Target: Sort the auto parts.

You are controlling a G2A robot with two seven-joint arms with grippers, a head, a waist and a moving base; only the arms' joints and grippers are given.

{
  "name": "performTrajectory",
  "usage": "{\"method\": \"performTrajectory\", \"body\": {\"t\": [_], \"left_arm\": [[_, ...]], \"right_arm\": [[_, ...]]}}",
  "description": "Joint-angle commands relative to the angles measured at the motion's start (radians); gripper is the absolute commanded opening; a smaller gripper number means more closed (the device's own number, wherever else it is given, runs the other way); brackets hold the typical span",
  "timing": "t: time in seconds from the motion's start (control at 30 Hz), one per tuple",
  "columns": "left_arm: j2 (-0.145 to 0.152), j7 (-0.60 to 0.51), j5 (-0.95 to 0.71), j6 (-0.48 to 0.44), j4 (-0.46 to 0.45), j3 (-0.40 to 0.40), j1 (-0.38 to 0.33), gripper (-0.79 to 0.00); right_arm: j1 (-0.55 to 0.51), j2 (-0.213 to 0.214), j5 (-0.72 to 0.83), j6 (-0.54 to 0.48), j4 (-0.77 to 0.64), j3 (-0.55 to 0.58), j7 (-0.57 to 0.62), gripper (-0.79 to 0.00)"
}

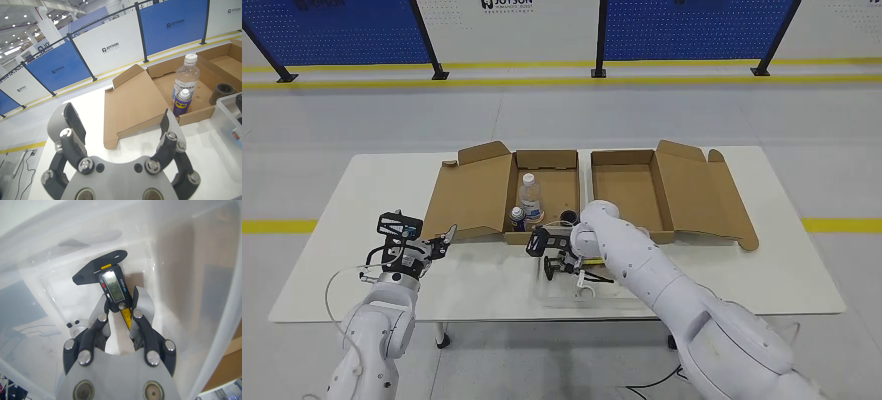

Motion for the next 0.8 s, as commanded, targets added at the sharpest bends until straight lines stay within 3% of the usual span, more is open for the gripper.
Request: {"method": "performTrajectory", "body": {"t": [0.0,0.77], "left_arm": [[0.0,0.0,0.0,0.0,0.0,0.0,0.0,0.0],[0.0,0.0,0.0,0.0,0.0,0.0,0.0,0.0]], "right_arm": [[-0.006,0.007,0.001,0.004,-0.021,0.009,0.009,-0.785],[-0.123,0.129,-0.012,0.073,-0.396,0.187,0.161,-0.785]]}}
